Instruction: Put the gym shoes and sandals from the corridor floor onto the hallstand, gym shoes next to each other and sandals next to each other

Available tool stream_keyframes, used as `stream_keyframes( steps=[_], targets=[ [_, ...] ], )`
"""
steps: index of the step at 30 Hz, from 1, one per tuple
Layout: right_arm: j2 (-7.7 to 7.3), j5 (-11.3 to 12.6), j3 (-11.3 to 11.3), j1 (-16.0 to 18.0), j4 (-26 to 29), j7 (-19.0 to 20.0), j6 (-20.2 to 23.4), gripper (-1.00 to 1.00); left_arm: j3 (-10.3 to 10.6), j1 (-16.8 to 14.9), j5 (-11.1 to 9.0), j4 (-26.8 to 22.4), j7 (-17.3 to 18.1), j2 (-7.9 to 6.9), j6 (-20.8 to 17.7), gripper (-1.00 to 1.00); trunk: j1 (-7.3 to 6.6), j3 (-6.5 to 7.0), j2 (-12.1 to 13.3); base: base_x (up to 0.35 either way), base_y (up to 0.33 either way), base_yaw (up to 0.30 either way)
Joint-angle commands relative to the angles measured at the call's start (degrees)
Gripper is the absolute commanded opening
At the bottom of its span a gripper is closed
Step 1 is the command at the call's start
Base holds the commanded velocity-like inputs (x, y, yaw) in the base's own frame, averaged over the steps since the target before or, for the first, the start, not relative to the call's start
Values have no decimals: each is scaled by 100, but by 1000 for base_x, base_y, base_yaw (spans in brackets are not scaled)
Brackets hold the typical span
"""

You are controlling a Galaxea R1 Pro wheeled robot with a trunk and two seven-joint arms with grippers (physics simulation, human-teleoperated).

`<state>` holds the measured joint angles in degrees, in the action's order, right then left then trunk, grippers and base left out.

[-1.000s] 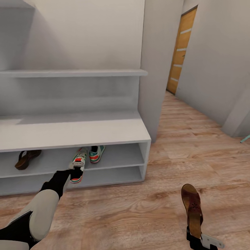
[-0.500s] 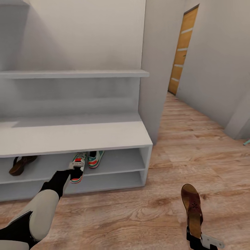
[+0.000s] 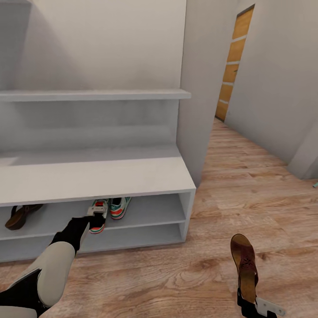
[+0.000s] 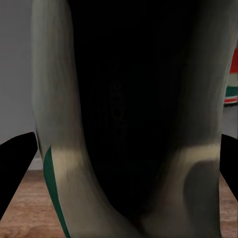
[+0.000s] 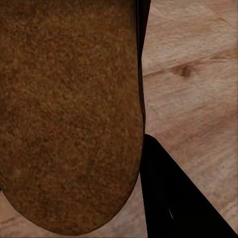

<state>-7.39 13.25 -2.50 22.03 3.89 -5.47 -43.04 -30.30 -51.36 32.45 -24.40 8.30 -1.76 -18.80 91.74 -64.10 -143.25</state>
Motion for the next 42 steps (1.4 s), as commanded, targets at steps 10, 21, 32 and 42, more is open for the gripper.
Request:
stream_keyframes(
  steps=[10, 21, 32, 42],
  targets=[
    [1, 2, -33, 3, -1, -3, -11, -100, -30, 0, 68, -12, 58, 9, -18, -100, -1, -5, -2, 4, 0, 0],
    [1, 2, -57, 2, -2, -7, -11, -100, -46, 3, 68, -12, 53, 0, -17, -100, 12, -149, -9, 0, 0, 0],
    [1, 2, -58, 3, -2, -7, -11, -100, -32, 44, 68, -8, 58, 0, -4, -100, 12, -149, -9, 2, 0, 0],
    [1, 2, -49, 3, -2, -7, -11, -100, -53, 58, 68, -4, 64, 0, 25, -100, 12, -149, -9, 45, 0, 0]
  ],
)
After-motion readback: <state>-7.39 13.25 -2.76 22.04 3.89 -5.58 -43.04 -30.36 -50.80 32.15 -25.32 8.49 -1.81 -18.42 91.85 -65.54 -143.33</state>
